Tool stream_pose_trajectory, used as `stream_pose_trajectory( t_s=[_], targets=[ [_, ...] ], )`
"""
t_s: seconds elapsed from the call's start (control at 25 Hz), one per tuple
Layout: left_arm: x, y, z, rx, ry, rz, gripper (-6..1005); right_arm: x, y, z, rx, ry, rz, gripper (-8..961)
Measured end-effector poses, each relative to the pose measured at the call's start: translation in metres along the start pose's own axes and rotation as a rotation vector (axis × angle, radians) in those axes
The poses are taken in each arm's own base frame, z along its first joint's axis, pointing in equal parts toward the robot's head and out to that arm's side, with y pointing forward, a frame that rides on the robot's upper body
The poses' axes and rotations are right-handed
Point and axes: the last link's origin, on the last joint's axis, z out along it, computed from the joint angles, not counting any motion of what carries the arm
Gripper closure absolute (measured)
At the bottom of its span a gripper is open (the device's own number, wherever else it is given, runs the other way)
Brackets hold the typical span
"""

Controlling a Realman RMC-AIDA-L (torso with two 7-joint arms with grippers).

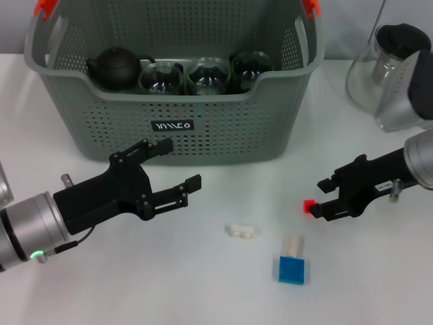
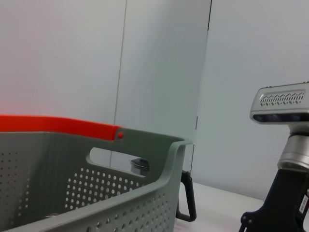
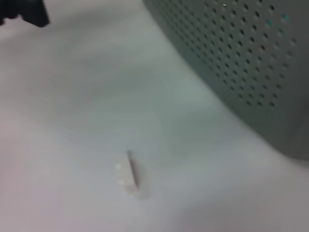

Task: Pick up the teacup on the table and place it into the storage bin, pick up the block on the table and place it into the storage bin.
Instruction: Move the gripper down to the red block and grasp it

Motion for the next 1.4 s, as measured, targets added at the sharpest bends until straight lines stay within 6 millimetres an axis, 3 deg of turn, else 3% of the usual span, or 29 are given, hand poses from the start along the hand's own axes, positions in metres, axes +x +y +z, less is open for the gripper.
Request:
stream_pose_trajectory(
  t_s=[0.36, 0.96, 1.2, 1.4],
  targets=[
    [-0.003, 0.001, 0.001, 0.013, 0.006, -0.016, 125, -0.004, 0.003, 0.020, 0.035, 0.052, -0.049, 360],
    [-0.004, 0.001, 0.003, 0.016, 0.001, -0.014, 125, -0.008, 0.003, 0.028, 0.046, 0.066, -0.024, 373],
    [-0.004, 0.001, 0.003, 0.016, 0.001, -0.013, 125, -0.007, 0.004, 0.030, 0.043, 0.078, -0.029, 549],
    [-0.005, 0.001, 0.003, 0.017, 0.000, -0.014, 125, -0.007, 0.003, 0.030, 0.047, 0.079, -0.028, 605]
  ],
)
